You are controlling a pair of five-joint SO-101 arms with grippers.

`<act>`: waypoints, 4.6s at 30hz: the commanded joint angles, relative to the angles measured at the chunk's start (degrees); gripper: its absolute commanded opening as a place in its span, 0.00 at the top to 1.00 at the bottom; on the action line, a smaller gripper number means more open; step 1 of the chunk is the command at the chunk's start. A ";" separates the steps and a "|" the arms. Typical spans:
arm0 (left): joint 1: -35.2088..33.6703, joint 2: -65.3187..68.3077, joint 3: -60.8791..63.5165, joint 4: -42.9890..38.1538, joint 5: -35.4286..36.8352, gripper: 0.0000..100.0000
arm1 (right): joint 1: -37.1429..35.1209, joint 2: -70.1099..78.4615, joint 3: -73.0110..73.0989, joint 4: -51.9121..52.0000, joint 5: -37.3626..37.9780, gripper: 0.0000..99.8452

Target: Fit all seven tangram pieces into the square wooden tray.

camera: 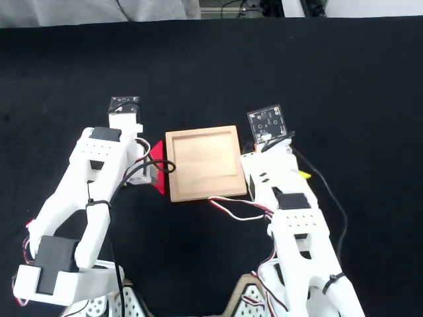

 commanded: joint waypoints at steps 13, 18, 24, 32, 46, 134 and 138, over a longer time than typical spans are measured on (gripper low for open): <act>-0.57 -0.35 -4.79 0.53 2.64 0.96 | 2.37 -2.15 -0.48 -1.14 -0.26 0.89; -0.04 0.18 -4.70 0.26 1.67 0.96 | 4.48 -2.15 -0.92 -0.97 -5.45 0.84; -0.13 5.01 -5.32 0.53 0.35 0.90 | 5.63 -2.15 -1.89 0.62 -7.82 0.73; -0.04 5.10 -6.99 1.49 3.08 0.78 | 5.71 -2.07 -1.80 0.26 -7.74 0.95; -3.21 4.48 -11.12 5.01 3.60 0.96 | 6.07 -2.07 -2.07 0.26 -7.82 0.79; -1.80 33.76 -37.85 5.98 5.27 0.67 | 5.63 -2.15 -1.89 0.26 -3.43 0.90; 0.13 35.25 -41.36 11.08 5.27 0.67 | 5.63 -2.15 -1.89 0.26 -3.43 0.90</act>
